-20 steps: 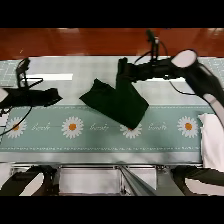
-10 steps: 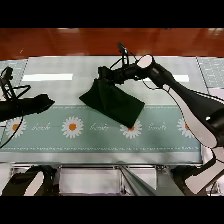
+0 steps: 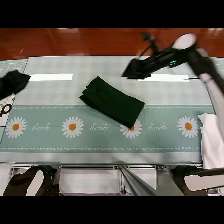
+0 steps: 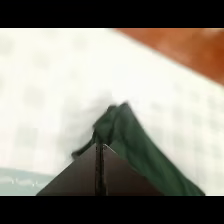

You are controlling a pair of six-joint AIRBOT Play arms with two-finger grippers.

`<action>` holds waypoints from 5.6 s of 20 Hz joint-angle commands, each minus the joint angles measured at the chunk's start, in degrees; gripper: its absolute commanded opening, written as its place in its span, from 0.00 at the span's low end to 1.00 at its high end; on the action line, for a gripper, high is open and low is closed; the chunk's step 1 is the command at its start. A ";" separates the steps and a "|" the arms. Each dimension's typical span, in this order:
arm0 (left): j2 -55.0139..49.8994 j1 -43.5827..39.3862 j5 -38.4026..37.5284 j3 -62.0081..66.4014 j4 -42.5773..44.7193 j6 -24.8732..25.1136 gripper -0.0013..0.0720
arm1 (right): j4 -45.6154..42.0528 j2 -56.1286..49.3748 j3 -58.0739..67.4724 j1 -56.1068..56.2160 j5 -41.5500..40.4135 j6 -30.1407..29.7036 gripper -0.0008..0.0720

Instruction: Fold the shirts.

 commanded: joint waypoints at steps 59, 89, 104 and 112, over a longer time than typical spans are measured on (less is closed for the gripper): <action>0.50 -12.15 7.43 -20.41 -1.95 -0.92 0.04 | -13.62 11.85 25.44 -52.17 22.77 19.69 0.04; -6.36 -10.51 21.09 -16.02 -1.88 8.11 0.04 | -35.21 38.25 -20.48 -79.93 15.32 15.98 0.04; -36.59 -18.23 -6.51 33.77 20.20 -2.91 0.04 | -39.78 19.45 -11.63 -1.81 -20.70 13.25 0.04; -40.52 -19.15 -3.17 15.76 23.78 -7.26 0.04 | -43.58 3.37 -11.63 -0.04 -19.04 18.01 0.04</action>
